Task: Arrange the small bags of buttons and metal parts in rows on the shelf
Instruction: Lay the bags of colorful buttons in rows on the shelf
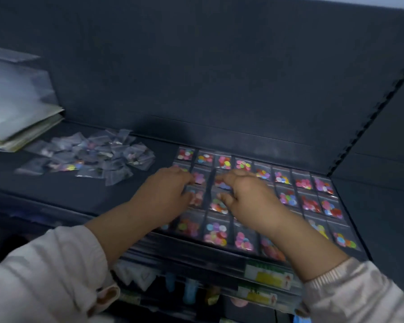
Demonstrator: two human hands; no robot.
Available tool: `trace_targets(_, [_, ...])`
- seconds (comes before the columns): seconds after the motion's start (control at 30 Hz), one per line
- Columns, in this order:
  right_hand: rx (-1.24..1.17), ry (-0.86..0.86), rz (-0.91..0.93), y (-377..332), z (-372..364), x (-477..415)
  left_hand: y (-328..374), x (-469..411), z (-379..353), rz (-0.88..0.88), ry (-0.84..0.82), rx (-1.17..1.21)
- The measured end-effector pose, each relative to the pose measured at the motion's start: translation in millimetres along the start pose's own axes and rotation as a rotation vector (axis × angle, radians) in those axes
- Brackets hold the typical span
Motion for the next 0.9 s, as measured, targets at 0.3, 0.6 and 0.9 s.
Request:
trace_targets(0.3, [0.0,-0.109,0.136,-105,-25,-89,-102,22,83,0.147,0.092,-0.043])
trace_targets(0.6, [-0.022,-0.136,0.204,-194,-63,-173,-216,24,146,0.287,0.151,-0.087])
trace_targets(0.9, [0.053,-0.312,0.211,-228,-116,-216,-280,15,149,0.22,-0.042,-0.072])
Point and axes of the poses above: each hand's wrist, its own x-axis away from the middle knuckle, its own z-axis out of the back of the hand, y = z × x, the point moved 3 cm from there along -x, towards the middle knuckle, and after that the axes turned 13 degrees about x, right-handed, at the moved point
